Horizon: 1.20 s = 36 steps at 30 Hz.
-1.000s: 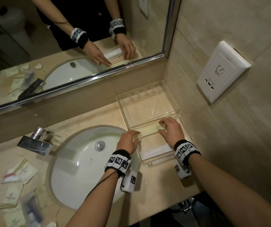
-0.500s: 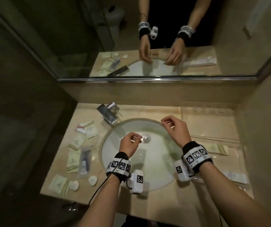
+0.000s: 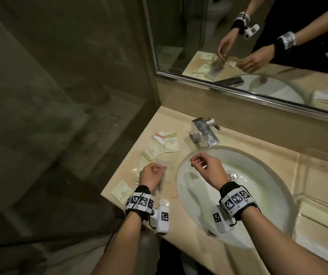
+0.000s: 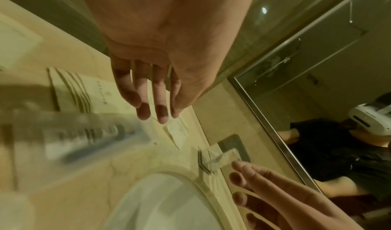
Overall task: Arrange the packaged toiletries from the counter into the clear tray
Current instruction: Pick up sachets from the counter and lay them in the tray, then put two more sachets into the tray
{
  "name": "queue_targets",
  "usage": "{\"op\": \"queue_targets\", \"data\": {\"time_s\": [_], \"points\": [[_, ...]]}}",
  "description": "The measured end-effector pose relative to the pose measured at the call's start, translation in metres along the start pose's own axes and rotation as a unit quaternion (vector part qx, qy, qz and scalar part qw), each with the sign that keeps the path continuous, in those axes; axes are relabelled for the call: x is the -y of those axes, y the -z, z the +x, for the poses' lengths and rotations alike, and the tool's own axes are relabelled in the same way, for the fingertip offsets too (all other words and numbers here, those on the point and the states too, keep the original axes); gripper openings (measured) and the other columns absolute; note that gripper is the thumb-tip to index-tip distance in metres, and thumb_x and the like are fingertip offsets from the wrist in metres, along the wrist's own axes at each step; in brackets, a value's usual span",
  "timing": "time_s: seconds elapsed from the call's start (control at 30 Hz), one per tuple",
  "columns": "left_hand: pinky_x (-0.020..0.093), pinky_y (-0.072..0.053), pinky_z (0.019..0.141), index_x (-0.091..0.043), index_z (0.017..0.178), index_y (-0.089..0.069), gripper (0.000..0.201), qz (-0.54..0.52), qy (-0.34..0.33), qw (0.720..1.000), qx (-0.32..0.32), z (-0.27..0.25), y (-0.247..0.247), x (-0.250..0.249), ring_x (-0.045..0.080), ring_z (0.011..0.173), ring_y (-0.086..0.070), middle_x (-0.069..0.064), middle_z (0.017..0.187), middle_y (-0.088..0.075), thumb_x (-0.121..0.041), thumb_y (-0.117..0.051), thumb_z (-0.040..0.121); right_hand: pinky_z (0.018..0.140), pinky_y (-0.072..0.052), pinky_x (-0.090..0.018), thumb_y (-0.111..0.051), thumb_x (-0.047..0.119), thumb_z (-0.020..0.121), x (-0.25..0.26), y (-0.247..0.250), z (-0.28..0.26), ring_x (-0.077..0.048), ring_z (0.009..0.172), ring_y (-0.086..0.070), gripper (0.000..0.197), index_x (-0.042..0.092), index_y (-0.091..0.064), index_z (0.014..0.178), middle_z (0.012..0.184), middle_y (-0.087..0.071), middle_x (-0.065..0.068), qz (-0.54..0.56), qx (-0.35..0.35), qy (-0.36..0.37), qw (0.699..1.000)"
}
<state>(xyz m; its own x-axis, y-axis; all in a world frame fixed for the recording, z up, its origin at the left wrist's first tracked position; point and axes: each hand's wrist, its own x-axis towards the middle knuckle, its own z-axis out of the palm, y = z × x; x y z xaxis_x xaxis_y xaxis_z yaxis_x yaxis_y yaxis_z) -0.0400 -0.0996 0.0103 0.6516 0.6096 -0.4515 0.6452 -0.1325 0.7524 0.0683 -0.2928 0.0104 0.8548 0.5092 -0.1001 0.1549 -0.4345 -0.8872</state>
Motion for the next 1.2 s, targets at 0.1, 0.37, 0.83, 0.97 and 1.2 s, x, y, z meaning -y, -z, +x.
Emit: {"op": "queue_targets", "data": {"time_s": [0.1, 0.37, 0.83, 0.97, 1.2], "points": [[0.037, -0.057, 0.080, -0.017, 0.088, -0.067, 0.007, 0.011, 0.014, 1.000, -0.005, 0.023, 0.028, 0.019, 0.023, 0.084, -0.066, 0.004, 0.089, -0.070, -0.014, -0.062, 0.085, 0.068, -0.050, -0.017, -0.066, 0.014, 0.088, 0.009, -0.034, 0.016, -0.008, 0.071, -0.062, 0.004, 0.017, -0.069, 0.090, 0.079, -0.068, 0.008, -0.014, 0.014, -0.024, 1.000], [0.029, -0.050, 0.082, -0.011, 0.101, -0.059, 0.040, 0.038, 0.063, 0.997, -0.014, 0.071, 0.062, 0.054, 0.023, 0.092, -0.061, 0.007, 0.100, -0.063, -0.018, -0.082, 0.069, 0.073, -0.052, -0.029, -0.071, 0.022, 0.086, 0.010, -0.104, 0.071, -0.019, 0.078, -0.065, 0.021, 0.009, -0.064, 0.100, 0.092, -0.067, -0.004, -0.062, -0.025, -0.120, 0.990], [0.039, -0.045, 0.098, -0.015, 0.104, -0.051, 0.059, 0.182, 0.061, 0.981, -0.017, 0.101, 0.048, 0.061, 0.028, 0.112, -0.050, 0.009, 0.114, -0.060, -0.025, -0.088, 0.059, 0.103, -0.037, -0.046, -0.076, 0.043, 0.075, 0.000, -0.136, 0.143, -0.035, 0.123, -0.045, 0.069, 0.011, -0.045, 0.128, 0.132, -0.049, -0.015, -0.247, -0.077, -0.283, 0.924], [0.041, -0.046, 0.097, -0.011, 0.104, -0.061, 0.046, 0.193, 0.074, 0.978, 0.014, 0.106, 0.055, 0.061, 0.030, 0.111, -0.052, 0.011, 0.113, -0.060, -0.027, -0.083, 0.067, 0.103, -0.038, -0.046, -0.073, 0.041, 0.079, -0.001, -0.137, 0.146, -0.035, 0.122, -0.047, 0.064, 0.007, -0.046, 0.127, 0.129, -0.051, -0.016, -0.241, -0.058, -0.303, 0.920], [0.030, -0.052, 0.082, -0.005, 0.100, -0.063, 0.027, 0.059, 0.094, 0.994, -0.016, 0.106, 0.081, 0.048, 0.023, 0.088, -0.061, 0.013, 0.103, -0.068, -0.013, -0.076, 0.077, 0.084, -0.051, -0.036, -0.065, 0.033, 0.089, 0.012, -0.121, 0.136, -0.031, 0.099, -0.062, 0.033, 0.007, -0.059, 0.109, 0.112, -0.068, -0.016, -0.088, -0.057, -0.268, 0.958]]}}
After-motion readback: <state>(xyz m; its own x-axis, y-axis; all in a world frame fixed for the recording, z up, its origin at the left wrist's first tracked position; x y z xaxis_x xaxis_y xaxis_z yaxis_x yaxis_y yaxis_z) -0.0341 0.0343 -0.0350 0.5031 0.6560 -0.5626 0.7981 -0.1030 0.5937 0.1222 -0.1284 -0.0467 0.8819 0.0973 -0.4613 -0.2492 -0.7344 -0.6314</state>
